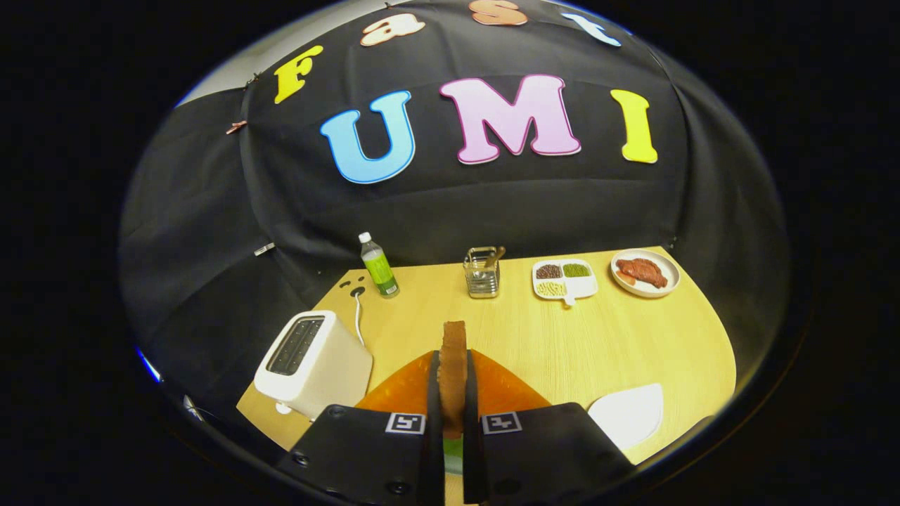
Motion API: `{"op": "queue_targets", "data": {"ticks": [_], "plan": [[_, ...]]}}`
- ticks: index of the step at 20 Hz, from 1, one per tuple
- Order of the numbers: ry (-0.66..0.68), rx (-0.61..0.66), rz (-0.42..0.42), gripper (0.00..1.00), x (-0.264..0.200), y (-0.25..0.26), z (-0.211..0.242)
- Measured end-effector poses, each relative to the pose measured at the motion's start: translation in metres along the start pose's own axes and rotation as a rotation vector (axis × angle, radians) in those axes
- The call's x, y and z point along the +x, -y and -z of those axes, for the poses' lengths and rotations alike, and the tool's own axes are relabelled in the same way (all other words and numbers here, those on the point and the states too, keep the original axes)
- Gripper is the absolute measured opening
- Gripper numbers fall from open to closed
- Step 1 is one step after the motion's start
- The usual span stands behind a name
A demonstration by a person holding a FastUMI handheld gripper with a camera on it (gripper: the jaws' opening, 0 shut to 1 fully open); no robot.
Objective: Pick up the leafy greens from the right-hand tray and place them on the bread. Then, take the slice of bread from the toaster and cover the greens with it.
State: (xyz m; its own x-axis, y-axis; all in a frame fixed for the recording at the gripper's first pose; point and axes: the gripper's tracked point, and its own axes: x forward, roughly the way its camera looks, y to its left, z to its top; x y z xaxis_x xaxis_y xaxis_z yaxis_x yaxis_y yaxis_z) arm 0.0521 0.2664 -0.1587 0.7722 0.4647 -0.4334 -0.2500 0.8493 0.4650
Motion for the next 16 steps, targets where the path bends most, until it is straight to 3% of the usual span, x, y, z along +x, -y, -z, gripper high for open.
{"op": "queue_targets", "data": {"ticks": [9,12,16], "plan": [[-0.089,0.233,-0.028,0.14,0.044,-0.01,0.07],[-0.109,0.292,0.021,0.15,0.058,0.003,0.093],[-0.128,0.223,0.128,0.15,0.062,0.042,0.117]]}}
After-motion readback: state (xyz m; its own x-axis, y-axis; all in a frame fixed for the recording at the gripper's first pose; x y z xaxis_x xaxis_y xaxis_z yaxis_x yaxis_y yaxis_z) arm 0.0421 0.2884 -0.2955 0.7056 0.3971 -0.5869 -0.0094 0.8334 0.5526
